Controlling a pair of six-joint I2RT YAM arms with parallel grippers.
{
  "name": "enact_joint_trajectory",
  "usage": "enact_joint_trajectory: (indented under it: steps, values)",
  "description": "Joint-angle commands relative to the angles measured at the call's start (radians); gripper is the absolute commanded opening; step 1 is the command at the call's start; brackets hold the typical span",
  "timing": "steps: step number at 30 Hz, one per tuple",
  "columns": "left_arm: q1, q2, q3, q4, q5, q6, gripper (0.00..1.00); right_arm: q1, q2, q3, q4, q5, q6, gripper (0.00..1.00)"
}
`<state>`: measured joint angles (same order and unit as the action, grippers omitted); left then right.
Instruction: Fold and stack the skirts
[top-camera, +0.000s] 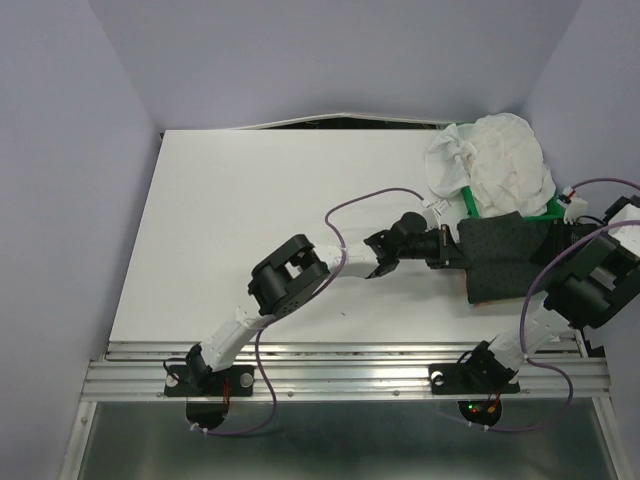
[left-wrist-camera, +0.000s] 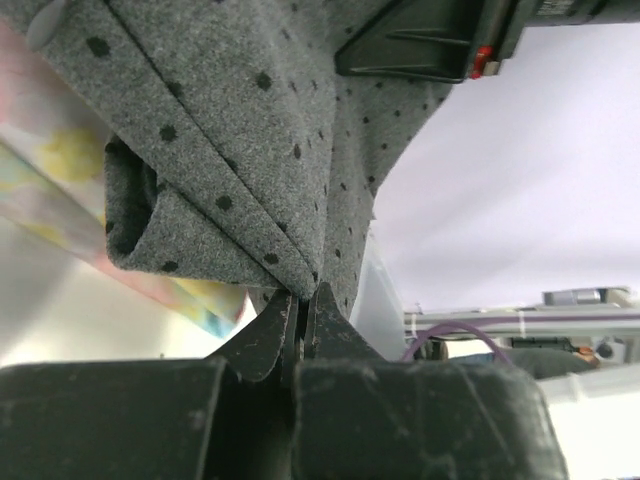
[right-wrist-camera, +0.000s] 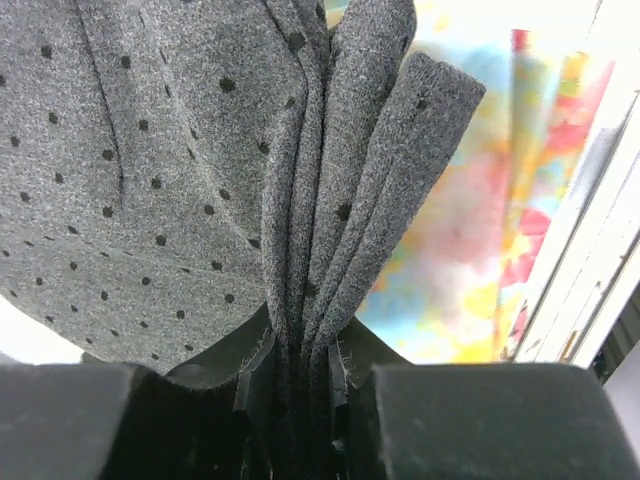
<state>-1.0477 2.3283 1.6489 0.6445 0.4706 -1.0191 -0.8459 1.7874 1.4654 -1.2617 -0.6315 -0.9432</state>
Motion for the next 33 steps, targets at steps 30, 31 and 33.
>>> enact_joint_trajectory:
  steps: [30,31,33]
  values:
    - [0.066,-0.052,-0.144,-0.011,0.019,-0.03,0.0,0.105,0.043,-0.281,0.282,0.07,0.061,0.62]
    - [0.066,-0.05,-0.143,-0.012,0.02,-0.029,0.0,0.105,0.037,-0.255,0.282,0.078,0.066,0.64]
    - [0.066,-0.05,-0.143,-0.014,0.025,-0.029,0.0,0.105,0.015,-0.226,0.28,0.092,0.076,0.71]
